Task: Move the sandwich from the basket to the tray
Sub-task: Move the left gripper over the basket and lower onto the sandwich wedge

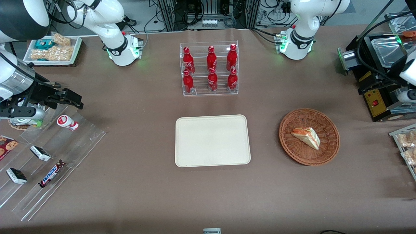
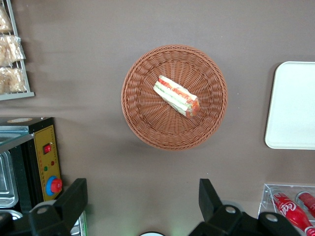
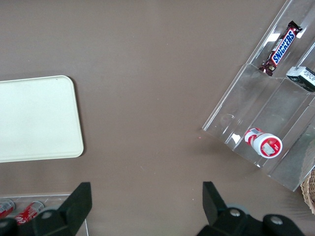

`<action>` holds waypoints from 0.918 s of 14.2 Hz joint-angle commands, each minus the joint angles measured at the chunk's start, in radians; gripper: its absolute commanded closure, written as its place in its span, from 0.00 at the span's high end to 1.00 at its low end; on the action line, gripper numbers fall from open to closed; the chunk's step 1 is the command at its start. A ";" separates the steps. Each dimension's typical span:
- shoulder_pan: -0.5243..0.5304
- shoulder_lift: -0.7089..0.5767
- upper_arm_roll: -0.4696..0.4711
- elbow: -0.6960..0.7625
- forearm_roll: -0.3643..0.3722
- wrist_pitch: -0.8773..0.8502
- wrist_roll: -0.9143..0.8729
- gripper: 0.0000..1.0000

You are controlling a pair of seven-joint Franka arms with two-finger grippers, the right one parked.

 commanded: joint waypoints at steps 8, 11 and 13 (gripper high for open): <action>0.004 0.096 -0.009 -0.254 0.024 0.303 -0.118 1.00; -0.007 0.086 -0.012 -0.397 0.018 0.495 -0.402 1.00; -0.013 0.097 -0.032 -0.439 0.014 0.561 -0.653 1.00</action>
